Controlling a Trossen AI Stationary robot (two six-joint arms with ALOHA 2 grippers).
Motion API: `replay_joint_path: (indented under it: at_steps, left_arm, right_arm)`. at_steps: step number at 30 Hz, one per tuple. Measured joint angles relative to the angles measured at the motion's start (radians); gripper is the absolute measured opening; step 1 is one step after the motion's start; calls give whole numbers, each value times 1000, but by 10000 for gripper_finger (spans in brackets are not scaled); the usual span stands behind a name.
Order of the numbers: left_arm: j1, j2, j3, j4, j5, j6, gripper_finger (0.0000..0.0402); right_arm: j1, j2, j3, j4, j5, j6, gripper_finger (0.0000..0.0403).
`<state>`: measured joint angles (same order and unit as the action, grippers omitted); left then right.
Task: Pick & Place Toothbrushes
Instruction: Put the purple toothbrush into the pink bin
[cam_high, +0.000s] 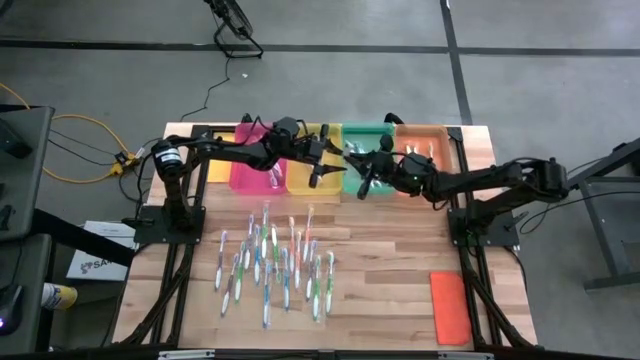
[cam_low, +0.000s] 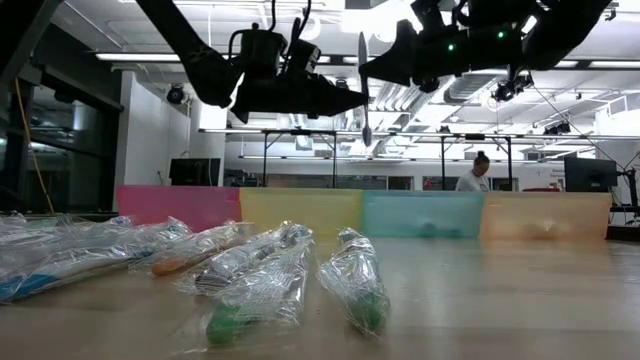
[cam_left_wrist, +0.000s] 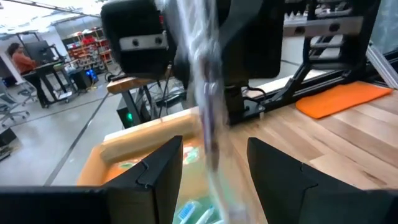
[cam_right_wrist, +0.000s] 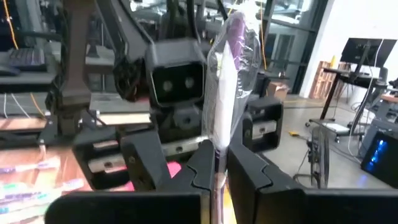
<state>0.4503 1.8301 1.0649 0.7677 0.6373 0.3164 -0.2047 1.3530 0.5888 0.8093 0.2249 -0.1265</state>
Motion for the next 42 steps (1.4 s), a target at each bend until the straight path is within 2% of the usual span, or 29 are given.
replay_joint_path:
  at_steps: [5, 8, 11, 15, 17, 20, 25, 28, 33, 36, 42]
  left_arm:
    - [1, 0, 0, -2, 1, 0, 175]
    - [1, 0, 0, -17, 10, 0, 160]
    - [1, 0, 0, -23, 32, 0, 119]
    - [2, 0, 0, -40, 34, -1, 35]
    - [3, 0, 0, -45, 37, 4, 16]
    - [2, 0, 0, -45, 37, 13, 22]
    - [2, 0, 0, -60, 41, 61, 12]
    - [20, -1, 1, -72, 53, 100, 12]
    - [113, -10, -1, -157, 166, 232, 12]
    - [191, -35, -1, -266, 252, 308, 12]
    - [329, -135, -1, -600, 265, 588, 12]
  right_arm:
    - [0, 61, -1, 42, -4, 14, 16]
    - [0, 67, -1, 47, 11, 22, 16]
    - [0, 67, -1, 46, 9, 25, 16]
    - [0, 67, -1, 47, 2, 25, 16]
    - [1, 67, -1, 45, 2, 34, 21]
    - [2, 67, -1, 45, 0, 68, 47]
    - [10, 42, -1, 16, 32, 154, 113]
    - [9, -20, -1, -51, 38, 188, 158]
    - [10, -176, 0, -215, 49, 243, 219]
    - [22, -258, -1, -325, 40, 270, 236]
    - [46, -360, -1, -468, 39, 289, 236]
